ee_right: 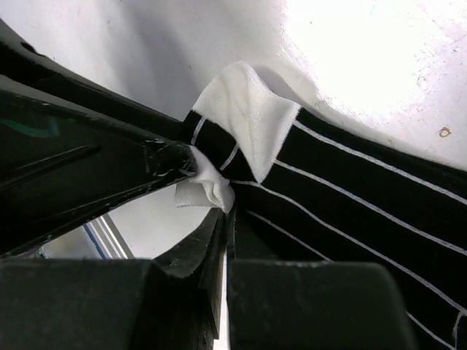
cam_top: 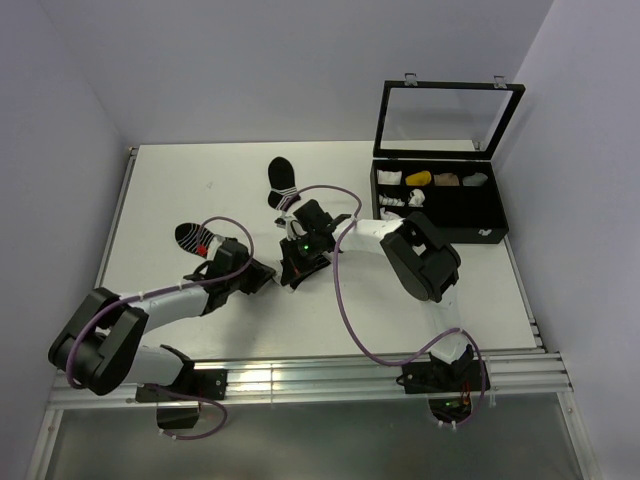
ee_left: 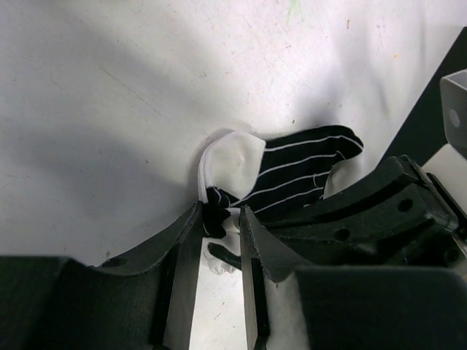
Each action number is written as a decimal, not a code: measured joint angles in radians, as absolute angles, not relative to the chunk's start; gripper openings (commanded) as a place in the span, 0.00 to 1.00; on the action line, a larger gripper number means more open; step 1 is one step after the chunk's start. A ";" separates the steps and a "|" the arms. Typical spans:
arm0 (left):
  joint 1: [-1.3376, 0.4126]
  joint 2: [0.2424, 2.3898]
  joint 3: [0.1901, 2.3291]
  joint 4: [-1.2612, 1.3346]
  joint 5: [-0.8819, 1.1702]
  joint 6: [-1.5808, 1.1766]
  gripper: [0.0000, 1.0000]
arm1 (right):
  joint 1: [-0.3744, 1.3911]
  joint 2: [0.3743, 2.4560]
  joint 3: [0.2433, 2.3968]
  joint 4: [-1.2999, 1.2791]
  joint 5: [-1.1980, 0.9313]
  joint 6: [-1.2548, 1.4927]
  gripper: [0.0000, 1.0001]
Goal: Roll the socks
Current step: Roll the sock at the center of the board.
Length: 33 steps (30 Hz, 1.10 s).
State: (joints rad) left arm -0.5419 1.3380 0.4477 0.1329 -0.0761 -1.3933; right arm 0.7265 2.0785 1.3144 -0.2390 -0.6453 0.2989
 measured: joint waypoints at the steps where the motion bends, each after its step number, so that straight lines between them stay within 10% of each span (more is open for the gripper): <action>1: -0.542 1.345 0.450 0.134 -0.076 -1.394 0.32 | 0.727 2.078 1.314 -0.239 -0.645 0.299 0.00; 20: -0.538 1.432 0.477 0.135 -0.067 -1.405 0.08 | 0.724 2.017 1.177 -0.082 -0.668 0.290 0.03; 33: -0.542 1.473 0.554 0.055 -0.035 -1.369 0.01 | 0.754 1.798 0.931 0.082 -0.492 0.271 0.37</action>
State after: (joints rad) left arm -0.5415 1.4727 0.5537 0.0551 -0.0345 -1.3693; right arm 0.7540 1.7977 0.9310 0.0822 -0.4923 0.2707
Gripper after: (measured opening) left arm 0.090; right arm 0.337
